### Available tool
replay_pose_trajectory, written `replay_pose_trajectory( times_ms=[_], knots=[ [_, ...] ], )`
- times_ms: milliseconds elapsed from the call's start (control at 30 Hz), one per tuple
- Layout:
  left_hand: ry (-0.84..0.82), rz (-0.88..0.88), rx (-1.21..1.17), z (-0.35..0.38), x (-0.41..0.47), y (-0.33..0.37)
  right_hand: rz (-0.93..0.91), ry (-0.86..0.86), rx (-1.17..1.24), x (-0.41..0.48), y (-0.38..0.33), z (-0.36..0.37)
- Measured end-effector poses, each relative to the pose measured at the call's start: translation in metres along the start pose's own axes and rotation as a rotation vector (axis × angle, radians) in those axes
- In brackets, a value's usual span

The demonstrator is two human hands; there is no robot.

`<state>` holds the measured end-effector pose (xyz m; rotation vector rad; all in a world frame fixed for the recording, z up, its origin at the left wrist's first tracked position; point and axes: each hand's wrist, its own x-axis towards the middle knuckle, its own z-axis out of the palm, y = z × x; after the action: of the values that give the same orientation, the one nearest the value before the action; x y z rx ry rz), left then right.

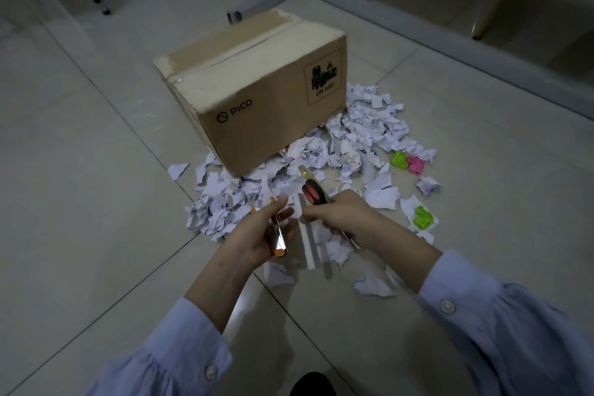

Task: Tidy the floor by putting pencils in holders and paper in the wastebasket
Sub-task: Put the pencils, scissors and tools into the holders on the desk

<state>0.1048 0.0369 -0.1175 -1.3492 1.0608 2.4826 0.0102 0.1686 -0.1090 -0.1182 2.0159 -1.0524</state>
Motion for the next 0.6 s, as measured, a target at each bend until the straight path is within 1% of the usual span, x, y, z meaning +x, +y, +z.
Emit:
replay_pose_trajectory(
  times_ms=[100,200,367,600],
  knots=[
    [-0.105,0.043,0.073,0.018,-0.01,0.009,-0.006,-0.015,0.054,-0.014,-0.013,-0.016],
    [-0.139,0.08,0.124,0.037,-0.021,0.018,-0.03,-0.011,0.096,-0.03,-0.026,-0.035],
    [-0.189,0.179,0.196,0.077,-0.04,0.033,-0.065,0.073,0.107,-0.059,-0.043,-0.072],
    [-0.295,0.328,0.331,0.14,-0.07,0.05,-0.163,0.211,0.126,-0.103,-0.063,-0.127]
  ],
)
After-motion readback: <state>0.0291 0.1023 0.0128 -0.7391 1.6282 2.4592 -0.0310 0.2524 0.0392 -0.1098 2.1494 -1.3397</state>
